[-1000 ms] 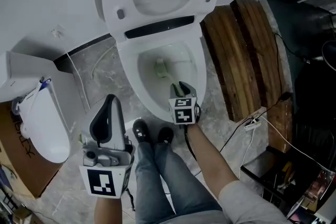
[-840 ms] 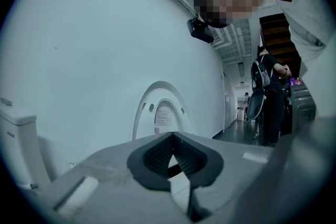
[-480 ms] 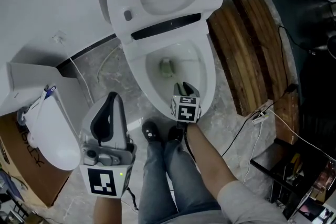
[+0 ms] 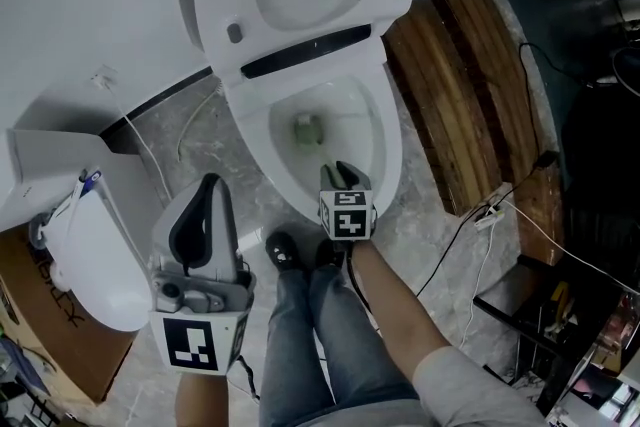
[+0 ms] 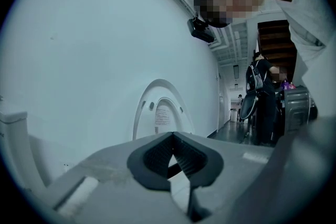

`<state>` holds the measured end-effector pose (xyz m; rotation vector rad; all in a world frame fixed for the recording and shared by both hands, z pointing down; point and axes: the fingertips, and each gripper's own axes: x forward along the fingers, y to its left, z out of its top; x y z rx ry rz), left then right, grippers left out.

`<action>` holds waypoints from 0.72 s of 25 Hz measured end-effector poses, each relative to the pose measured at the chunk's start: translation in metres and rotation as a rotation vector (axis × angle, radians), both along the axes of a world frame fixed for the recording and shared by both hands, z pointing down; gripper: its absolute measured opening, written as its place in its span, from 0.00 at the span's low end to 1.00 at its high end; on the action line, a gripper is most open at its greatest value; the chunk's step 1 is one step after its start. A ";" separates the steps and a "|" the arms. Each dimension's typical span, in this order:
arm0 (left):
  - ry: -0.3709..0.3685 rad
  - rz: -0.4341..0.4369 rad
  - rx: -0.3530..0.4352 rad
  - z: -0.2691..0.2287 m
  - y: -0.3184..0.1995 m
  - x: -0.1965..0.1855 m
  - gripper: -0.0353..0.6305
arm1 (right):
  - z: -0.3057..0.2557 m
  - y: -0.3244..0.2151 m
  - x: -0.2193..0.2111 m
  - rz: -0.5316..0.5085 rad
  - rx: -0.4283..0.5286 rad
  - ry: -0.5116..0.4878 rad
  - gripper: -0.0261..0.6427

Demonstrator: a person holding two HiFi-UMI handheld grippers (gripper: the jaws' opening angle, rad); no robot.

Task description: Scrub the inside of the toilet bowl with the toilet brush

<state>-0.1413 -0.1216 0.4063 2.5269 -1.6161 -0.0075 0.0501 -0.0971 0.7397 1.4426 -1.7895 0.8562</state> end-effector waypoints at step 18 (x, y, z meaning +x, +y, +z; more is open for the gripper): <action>0.049 0.083 0.030 -0.006 -0.012 0.027 0.06 | -0.002 0.038 0.010 -0.363 0.007 0.208 0.19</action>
